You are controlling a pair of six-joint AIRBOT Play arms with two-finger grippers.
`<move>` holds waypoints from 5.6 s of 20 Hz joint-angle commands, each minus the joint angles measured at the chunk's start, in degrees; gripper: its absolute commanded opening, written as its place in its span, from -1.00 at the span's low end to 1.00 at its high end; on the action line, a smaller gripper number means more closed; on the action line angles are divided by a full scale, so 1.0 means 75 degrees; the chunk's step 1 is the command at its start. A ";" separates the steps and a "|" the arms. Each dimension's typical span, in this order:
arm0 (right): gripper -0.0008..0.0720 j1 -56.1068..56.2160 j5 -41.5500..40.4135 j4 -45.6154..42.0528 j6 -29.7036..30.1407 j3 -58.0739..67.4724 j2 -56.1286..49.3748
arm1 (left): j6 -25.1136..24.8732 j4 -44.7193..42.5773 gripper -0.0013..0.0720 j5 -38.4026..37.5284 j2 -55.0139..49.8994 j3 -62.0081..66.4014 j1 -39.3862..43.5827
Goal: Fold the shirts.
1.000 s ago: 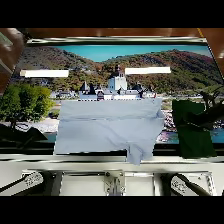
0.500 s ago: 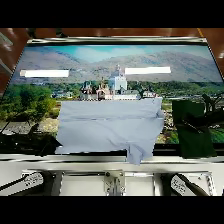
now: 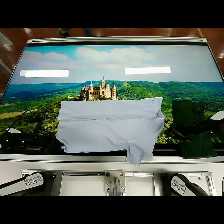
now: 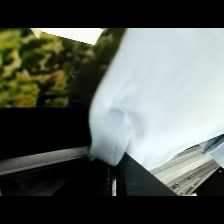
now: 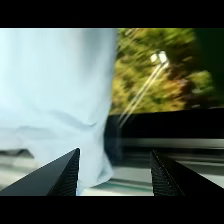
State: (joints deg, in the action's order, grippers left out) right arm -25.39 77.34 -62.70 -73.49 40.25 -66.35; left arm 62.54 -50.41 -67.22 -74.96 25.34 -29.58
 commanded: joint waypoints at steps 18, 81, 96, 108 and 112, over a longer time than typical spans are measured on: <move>-0.81 0.2381 -0.2815 0.0434 0.0323 0.0286 0.0367 | -0.0729 0.1533 -0.87 -0.0516 0.1276 0.2052 0.0044; -0.81 0.1274 0.0775 0.2116 -0.1664 0.4401 0.0796 | 0.1084 0.4876 -0.86 0.2754 -0.5205 0.8227 0.9157; -0.81 0.5998 -0.3707 0.2040 -0.1373 0.4331 -0.1754 | 0.1361 0.2049 -0.87 0.1107 -0.1920 0.8629 0.3934; 0.80 0.6793 -0.3273 0.6356 0.0752 0.5225 -0.4800 | 0.1358 0.1221 -0.87 -0.0417 0.0146 0.8387 0.1667; 0.80 0.5724 -0.0801 0.2081 -0.1040 0.5217 -0.4229 | 0.1355 0.1221 -0.87 -0.0393 0.0146 0.8026 0.1778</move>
State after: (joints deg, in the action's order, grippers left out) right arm 22.20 57.43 -26.76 -73.41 79.26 -100.09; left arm 72.75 -40.47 -69.54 -74.17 87.07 -16.51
